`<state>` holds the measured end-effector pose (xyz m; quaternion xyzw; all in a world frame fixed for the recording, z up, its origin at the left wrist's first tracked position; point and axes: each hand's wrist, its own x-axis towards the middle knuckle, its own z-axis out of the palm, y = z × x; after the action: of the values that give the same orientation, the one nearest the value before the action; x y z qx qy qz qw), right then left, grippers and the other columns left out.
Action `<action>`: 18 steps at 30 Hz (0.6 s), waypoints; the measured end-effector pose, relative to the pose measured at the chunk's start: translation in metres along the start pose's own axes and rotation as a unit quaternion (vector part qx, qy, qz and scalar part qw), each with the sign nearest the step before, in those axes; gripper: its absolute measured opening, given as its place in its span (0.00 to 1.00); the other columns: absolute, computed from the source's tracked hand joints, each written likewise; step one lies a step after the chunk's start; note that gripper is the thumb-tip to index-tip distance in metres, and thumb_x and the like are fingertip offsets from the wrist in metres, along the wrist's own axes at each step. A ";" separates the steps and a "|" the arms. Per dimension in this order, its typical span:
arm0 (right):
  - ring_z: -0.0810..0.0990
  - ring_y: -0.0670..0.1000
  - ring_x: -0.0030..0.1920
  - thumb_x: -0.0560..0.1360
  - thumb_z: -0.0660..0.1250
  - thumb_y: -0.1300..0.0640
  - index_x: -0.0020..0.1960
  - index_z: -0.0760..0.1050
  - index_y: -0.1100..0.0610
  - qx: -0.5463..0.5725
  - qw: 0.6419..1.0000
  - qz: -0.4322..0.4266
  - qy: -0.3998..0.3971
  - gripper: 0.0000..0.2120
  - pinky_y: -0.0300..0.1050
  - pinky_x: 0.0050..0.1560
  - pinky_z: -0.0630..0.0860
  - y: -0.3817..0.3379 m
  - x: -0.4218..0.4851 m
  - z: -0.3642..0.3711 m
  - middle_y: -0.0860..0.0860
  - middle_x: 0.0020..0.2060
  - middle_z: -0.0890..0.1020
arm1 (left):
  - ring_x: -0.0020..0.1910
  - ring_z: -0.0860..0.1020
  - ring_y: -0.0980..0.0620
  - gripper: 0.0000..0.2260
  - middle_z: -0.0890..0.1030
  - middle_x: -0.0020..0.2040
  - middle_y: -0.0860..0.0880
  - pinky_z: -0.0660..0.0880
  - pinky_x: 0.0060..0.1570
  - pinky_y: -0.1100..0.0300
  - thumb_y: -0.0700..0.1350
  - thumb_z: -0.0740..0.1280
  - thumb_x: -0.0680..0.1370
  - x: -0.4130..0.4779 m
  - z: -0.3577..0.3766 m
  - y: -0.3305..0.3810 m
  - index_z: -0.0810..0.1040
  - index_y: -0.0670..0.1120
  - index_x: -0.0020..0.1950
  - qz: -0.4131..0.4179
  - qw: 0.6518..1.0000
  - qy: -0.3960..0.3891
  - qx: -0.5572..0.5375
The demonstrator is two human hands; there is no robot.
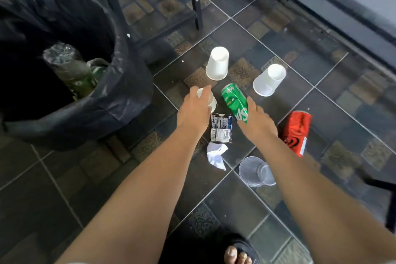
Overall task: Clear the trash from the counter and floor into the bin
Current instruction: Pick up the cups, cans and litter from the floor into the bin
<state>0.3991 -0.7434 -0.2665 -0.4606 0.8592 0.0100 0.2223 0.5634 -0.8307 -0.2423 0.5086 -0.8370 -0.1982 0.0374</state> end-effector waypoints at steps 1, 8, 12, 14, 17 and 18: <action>0.72 0.64 0.62 0.76 0.67 0.49 0.78 0.50 0.53 0.008 1.000 0.003 0.005 0.38 0.57 0.59 0.71 -0.001 0.001 0.002 0.59 0.67 0.69 | 0.64 0.72 0.44 0.27 0.66 0.69 0.44 0.75 0.57 0.52 0.46 0.68 0.78 0.001 -0.001 0.000 0.63 0.52 0.75 -0.003 1.000 0.014 -0.012; 0.72 0.64 0.61 0.75 0.67 0.51 0.77 0.54 0.53 0.078 0.994 -0.015 0.073 0.35 0.58 0.57 0.71 -0.008 -0.009 -0.010 0.59 0.63 0.71 | 0.60 0.74 0.42 0.24 0.70 0.66 0.43 0.75 0.55 0.49 0.43 0.70 0.77 -0.012 -0.021 -0.007 0.67 0.47 0.71 -0.021 0.989 0.108 -0.099; 0.72 0.62 0.63 0.74 0.68 0.50 0.77 0.55 0.52 0.140 0.980 -0.048 0.136 0.36 0.57 0.59 0.71 -0.022 -0.020 -0.028 0.57 0.66 0.72 | 0.58 0.74 0.41 0.24 0.71 0.66 0.43 0.76 0.55 0.47 0.41 0.73 0.74 -0.019 -0.048 -0.004 0.69 0.44 0.68 -0.001 0.972 0.188 -0.138; 0.72 0.61 0.63 0.74 0.69 0.50 0.76 0.56 0.53 0.172 0.969 -0.064 0.168 0.36 0.56 0.61 0.71 -0.034 -0.026 -0.039 0.57 0.65 0.73 | 0.59 0.74 0.42 0.23 0.71 0.65 0.44 0.76 0.55 0.48 0.41 0.72 0.73 -0.024 -0.065 0.000 0.69 0.43 0.66 0.009 0.960 0.226 -0.162; 0.73 0.59 0.64 0.74 0.69 0.51 0.76 0.56 0.55 0.227 0.945 -0.093 0.215 0.36 0.54 0.63 0.70 -0.058 -0.032 -0.062 0.57 0.66 0.73 | 0.59 0.73 0.45 0.22 0.72 0.62 0.45 0.77 0.53 0.50 0.42 0.72 0.73 -0.032 -0.094 0.004 0.68 0.43 0.65 0.011 0.932 0.298 -0.205; 0.73 0.58 0.65 0.73 0.69 0.50 0.75 0.55 0.55 0.245 0.937 -0.101 0.229 0.36 0.53 0.63 0.71 -0.069 -0.034 -0.071 0.56 0.66 0.74 | 0.58 0.72 0.46 0.22 0.72 0.62 0.44 0.77 0.52 0.51 0.43 0.72 0.74 -0.034 -0.105 0.004 0.68 0.43 0.65 0.015 0.922 0.325 -0.211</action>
<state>0.4436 -0.7716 -0.1764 -0.4665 0.8114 -0.3289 0.1258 0.6044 -0.8301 -0.1398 0.5132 -0.7249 -0.1935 0.4168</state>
